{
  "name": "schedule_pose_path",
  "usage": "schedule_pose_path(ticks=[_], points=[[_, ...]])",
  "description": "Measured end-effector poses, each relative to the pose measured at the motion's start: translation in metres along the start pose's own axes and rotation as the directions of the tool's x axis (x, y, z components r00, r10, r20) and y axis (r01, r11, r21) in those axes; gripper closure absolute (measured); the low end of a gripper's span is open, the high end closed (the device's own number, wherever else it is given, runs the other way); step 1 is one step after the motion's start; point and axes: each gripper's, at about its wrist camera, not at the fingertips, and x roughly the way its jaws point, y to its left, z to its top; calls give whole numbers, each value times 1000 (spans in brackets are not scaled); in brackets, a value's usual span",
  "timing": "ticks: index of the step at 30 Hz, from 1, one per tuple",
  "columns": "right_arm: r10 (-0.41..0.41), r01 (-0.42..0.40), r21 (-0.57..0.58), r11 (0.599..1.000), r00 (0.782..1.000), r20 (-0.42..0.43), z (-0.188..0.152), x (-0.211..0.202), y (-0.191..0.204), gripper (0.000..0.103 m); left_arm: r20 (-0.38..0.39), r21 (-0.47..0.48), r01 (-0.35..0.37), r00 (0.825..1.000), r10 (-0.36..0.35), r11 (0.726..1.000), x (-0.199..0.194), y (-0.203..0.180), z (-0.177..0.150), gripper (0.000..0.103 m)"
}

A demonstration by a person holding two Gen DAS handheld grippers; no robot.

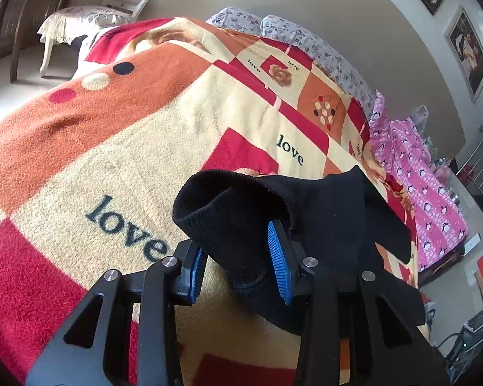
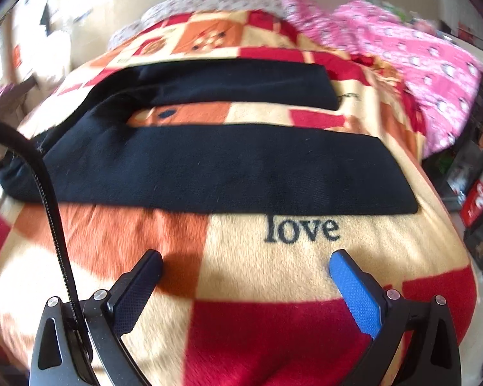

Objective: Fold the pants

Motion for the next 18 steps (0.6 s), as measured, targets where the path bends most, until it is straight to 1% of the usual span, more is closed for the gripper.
schedule_pose_path(ticks=[1,2,3,5,6,7,8,9,10,11,12,13,14,16,17,18], points=[[29,-29,-13,999,1000,10,-3,-3,-3,0,4,9,-10,1000,10,1000,-1,-2,-1,68],[45,-44,-49,998,999,17,-9,-6,-3,0,11,17,-19,1000,19,1000,-1,-4,0,68],[46,-45,-72,996,999,17,-11,-7,-2,0,20,25,-23,1000,23,999,-2,-7,-1,68],[74,-75,-71,995,997,-11,-15,-11,-7,0,37,56,-20,999,18,998,-5,-15,-1,68],[84,-85,-71,994,996,-23,-14,-14,-11,14,38,78,-25,999,23,997,-5,-19,-2,68],[110,-110,-26,994,994,0,-13,-22,-23,24,31,95,-29,999,26,995,-3,-22,-3,68],[154,-155,40,987,988,25,-12,-27,-38,24,15,109,-39,999,38,993,0,-23,-4,68],[219,-228,157,961,973,68,-11,-32,-63,24,-3,113,-63,998,64,992,4,-23,-4,68],[273,-296,319,900,955,117,-13,-33,-96,23,-23,108,-75,997,78,991,8,-22,-4,68],[293,-325,432,841,946,141,-16,-32,-119,23,-40,98,-77,996,81,992,12,-19,-4,68],[311,-343,548,763,938,155,-19,-27,-144,23,-48,91,-77,996,81,993,13,-17,-4,68],[347,-370,632,681,923,167,-22,-21,-166,26,-48,89,-74,996,79,993,13,-16,-5,68],[375,-397,652,646,909,182,-21,-18,-175,26,-49,91,-76,996,80,993,13,-16,-5,68],[409,-419,676,605,893,187,-13,-10,-187,26,-54,98,-97,993,103,990,14,-17,-5,68],[424,-434,676,596,885,195,-10,-7,-188,26,-56,101,-100,993,106,990,14,-17,-6,68],[461,-457,680,573,866,194,-4,3,-189,26,-56,102,-106,992,112,989,14,-18,-6,68]])
